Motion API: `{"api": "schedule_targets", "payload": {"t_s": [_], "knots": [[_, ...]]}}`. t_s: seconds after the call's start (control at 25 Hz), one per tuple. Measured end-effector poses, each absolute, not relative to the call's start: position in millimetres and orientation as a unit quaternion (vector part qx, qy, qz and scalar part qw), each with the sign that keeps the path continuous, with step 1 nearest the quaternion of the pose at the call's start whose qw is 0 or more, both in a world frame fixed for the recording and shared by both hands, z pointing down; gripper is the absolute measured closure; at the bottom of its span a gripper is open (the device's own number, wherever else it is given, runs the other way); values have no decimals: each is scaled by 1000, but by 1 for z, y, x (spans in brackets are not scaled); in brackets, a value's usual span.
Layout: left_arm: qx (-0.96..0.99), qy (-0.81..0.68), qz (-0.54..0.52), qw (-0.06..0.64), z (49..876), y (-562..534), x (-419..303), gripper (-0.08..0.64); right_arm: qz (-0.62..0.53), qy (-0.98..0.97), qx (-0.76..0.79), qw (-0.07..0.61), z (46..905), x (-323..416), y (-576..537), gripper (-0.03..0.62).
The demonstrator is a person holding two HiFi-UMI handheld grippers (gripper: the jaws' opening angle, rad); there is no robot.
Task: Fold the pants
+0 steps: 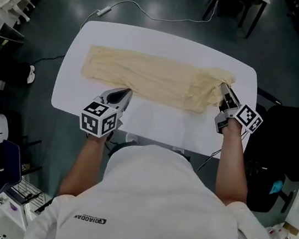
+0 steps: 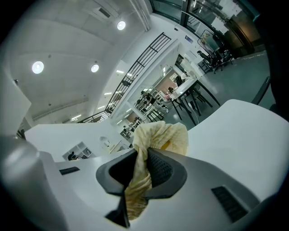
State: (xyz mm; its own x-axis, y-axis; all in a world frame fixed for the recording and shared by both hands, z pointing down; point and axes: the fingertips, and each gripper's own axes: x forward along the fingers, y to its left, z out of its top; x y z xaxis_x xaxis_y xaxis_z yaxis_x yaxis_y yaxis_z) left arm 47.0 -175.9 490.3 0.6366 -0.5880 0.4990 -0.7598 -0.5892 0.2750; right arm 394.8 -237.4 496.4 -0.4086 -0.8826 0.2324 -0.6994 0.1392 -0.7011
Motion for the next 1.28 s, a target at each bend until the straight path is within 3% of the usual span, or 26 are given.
{"api": "schedule_targets", "payload": {"t_s": [0.44, 1.28], "knots": [[885, -352, 184, 245, 495, -189, -39, 532, -367, 723, -568, 138, 471, 323, -244, 512], [876, -379, 150, 257, 477, -171, -5, 532, -360, 762, -517, 147, 428, 311, -242, 512]]}}
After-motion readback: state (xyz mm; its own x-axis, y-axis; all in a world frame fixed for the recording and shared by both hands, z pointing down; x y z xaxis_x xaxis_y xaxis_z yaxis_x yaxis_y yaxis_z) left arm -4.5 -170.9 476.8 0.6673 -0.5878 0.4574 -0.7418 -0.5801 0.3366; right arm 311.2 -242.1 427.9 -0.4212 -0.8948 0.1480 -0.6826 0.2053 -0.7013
